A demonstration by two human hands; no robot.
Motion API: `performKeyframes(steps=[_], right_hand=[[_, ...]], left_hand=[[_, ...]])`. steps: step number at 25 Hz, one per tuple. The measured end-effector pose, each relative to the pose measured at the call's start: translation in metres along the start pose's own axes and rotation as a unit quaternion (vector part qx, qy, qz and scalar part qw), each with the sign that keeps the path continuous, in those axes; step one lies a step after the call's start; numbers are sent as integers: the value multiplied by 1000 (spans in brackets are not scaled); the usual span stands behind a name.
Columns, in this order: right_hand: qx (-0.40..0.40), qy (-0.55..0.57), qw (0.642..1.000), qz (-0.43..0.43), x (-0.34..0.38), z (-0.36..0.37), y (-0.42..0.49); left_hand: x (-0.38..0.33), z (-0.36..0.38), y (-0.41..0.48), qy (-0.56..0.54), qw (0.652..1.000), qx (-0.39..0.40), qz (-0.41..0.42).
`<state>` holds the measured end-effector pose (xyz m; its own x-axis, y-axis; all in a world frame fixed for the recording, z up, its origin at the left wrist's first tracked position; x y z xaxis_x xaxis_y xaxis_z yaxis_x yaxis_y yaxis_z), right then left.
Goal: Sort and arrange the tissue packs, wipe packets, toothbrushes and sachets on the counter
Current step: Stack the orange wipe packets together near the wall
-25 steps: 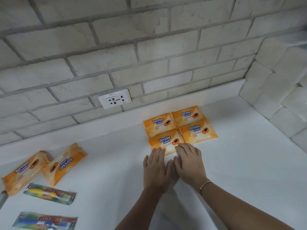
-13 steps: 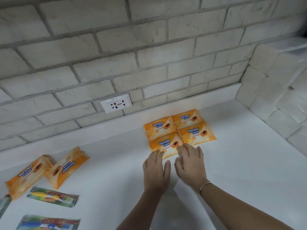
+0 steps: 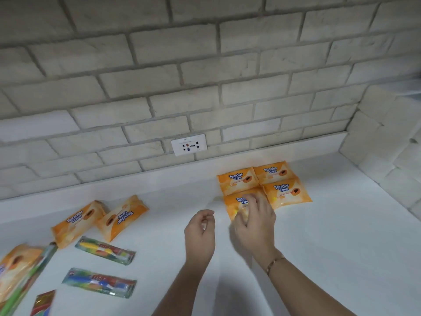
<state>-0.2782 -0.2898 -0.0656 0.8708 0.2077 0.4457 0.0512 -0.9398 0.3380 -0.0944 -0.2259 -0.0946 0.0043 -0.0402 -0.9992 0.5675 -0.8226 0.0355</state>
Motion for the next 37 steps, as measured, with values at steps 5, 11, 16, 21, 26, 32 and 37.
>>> performKeyframes(steps=[5,11,16,21,26,32,37], right_hand=[[28,61,996,-56,82,2,-32],[67,83,987,-123,163,17,-78],[114,85,973,-180,230,44,-121],[166,74,949,-259,310,75,-174],[317,49,899,-300,362,116,-236],[461,-64,823,-326,377,163,-295],[445,-141,813,-349,384,177,-320]], left_hand=[[-56,-73,-21,-26,998,-43,45],[-66,-176,-42,9,994,-89,68],[-50,-266,-55,86,988,-113,51],[-30,-368,-75,217,960,-169,57],[0,-451,-119,304,916,-259,28],[49,-502,-157,412,847,-313,-124],[55,-505,-161,448,841,-284,-107]])
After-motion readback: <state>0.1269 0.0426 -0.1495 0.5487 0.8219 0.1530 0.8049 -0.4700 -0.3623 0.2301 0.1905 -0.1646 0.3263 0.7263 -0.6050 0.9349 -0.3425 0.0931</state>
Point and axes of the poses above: each hand's wrist, its own y-axis towards the middle knuckle, its own z-axis out of the palm, x = y × z, the point moved 8 cm from there along y, towards the middle knuckle, and after that the axes turned 15 degrees about -y, right-handed, at the moved point
